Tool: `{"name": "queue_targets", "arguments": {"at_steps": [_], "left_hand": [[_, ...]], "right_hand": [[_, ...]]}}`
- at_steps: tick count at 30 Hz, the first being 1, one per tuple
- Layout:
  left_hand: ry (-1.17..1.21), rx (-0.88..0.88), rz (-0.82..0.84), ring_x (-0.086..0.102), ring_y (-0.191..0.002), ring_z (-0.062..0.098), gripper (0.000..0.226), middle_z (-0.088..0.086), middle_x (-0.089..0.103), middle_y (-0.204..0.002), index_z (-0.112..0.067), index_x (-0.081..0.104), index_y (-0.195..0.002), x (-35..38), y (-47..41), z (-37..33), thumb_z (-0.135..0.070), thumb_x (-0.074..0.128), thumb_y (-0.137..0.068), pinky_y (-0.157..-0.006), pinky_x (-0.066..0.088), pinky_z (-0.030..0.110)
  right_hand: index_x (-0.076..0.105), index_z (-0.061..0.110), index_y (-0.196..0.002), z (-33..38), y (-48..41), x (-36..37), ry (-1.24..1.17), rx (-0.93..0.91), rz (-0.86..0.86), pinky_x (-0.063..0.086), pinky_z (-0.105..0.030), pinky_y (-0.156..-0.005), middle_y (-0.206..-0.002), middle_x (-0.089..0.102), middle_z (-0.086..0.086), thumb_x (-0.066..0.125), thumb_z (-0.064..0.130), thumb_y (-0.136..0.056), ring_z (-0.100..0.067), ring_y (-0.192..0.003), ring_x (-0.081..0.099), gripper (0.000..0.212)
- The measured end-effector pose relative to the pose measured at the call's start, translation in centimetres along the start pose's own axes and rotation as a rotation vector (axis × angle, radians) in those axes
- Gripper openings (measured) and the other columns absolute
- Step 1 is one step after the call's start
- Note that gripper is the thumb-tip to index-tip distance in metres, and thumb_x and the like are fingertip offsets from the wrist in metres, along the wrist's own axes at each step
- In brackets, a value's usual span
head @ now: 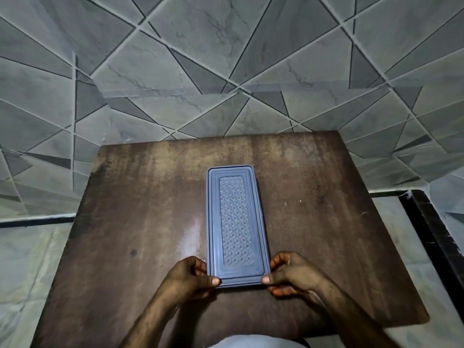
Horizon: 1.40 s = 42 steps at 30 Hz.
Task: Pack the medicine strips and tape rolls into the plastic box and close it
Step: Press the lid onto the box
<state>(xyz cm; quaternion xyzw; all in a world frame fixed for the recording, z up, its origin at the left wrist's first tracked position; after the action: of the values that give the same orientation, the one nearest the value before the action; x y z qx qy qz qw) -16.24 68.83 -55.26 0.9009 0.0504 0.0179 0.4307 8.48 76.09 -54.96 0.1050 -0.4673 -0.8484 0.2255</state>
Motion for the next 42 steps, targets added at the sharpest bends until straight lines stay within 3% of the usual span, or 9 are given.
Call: {"name": "queue_targets", "arguments": {"at_steps": [3,15,24,29,36,39,42], "left_hand": [[0.042,-0.007,-0.002,0.066,-0.063,0.018,0.037,0.004,0.063,-0.065,-0.002,0.057,-0.091,0.1,0.1,0.1,0.005,0.083,-0.065,-0.062,0.059,0.034],[0.035,-0.010,-0.068,0.063,-0.062,0.025,0.036,0.015,0.057,-0.074,0.000,0.054,-0.085,0.3,-0.3,-0.3,0.013,0.080,-0.065,-0.052,0.057,0.030],[0.108,0.040,-0.055,0.065,-0.062,0.015,0.028,0.009,0.065,-0.076,-0.005,0.062,-0.089,-0.6,-1.4,-2.3,0.002,0.081,-0.069,-0.057,0.056,0.028],[0.107,0.073,-0.052,0.069,-0.061,0.010,0.025,0.002,0.070,-0.067,-0.005,0.063,-0.089,-1.0,-3.2,-5.5,0.003,0.079,-0.071,-0.059,0.057,0.026],[0.117,0.062,-0.131,0.066,-0.069,0.017,0.027,0.008,0.067,-0.076,-0.002,0.062,-0.093,-1.2,-3.9,-5.0,0.004,0.078,-0.072,-0.060,0.056,0.030],[0.079,0.072,-0.175,0.069,-0.075,0.022,0.026,0.014,0.068,-0.081,-0.003,0.061,-0.087,-1.4,-4.3,-5.1,0.003,0.079,-0.070,-0.064,0.057,0.034],[0.066,0.062,-0.153,0.070,-0.077,0.024,0.026,0.016,0.070,-0.082,-0.002,0.061,-0.087,-1.4,-4.5,-5.1,0.003,0.080,-0.069,-0.071,0.060,0.038]], "right_hand": [[0.052,0.011,-0.091,-0.1,-0.1,0.0,-0.003,0.006,-0.009,0.056,-0.031,-0.057,-0.062,0.066,-0.004,0.077,-0.006,-0.069,-0.020,-0.057,0.064,0.038],[0.053,0.010,-0.082,0.4,-0.6,0.1,0.091,-0.019,-0.128,0.043,-0.025,-0.044,-0.059,0.062,-0.012,0.075,-0.009,-0.068,-0.018,-0.045,0.057,0.032],[0.058,0.013,-0.082,1.1,-0.8,-0.5,-0.021,-0.046,-0.089,0.051,-0.024,-0.053,-0.064,0.065,-0.003,0.083,0.011,-0.069,-0.013,-0.054,0.058,0.028],[0.058,0.014,-0.077,4.1,-2.2,-1.0,-0.080,-0.090,-0.117,0.051,-0.027,-0.061,-0.067,0.065,-0.001,0.081,0.007,-0.071,-0.011,-0.061,0.059,0.025],[0.056,0.014,-0.074,4.3,-3.3,-1.1,-0.064,-0.095,-0.190,0.048,-0.022,-0.049,-0.058,0.062,0.001,0.080,0.004,-0.072,-0.008,-0.049,0.055,0.026],[0.055,0.011,-0.074,4.6,-3.5,-1.3,0.001,-0.123,-0.271,0.046,-0.022,-0.045,-0.056,0.059,-0.002,0.079,0.002,-0.072,-0.011,-0.046,0.052,0.026],[0.054,0.010,-0.073,4.8,-3.6,-1.5,0.008,-0.110,-0.250,0.044,-0.021,-0.043,-0.050,0.057,0.000,0.079,0.001,-0.072,-0.011,-0.042,0.050,0.026]]}}
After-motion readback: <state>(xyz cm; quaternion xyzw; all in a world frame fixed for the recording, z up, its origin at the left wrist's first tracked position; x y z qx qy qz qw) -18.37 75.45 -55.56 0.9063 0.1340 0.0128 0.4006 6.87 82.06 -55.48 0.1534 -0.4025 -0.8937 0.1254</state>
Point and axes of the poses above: each hand's wrist, its own y-axis away from the middle knuckle, its own x-axis out of the palm, z = x × y, the point moved 6 cm from there along -y, towards the middle knuckle
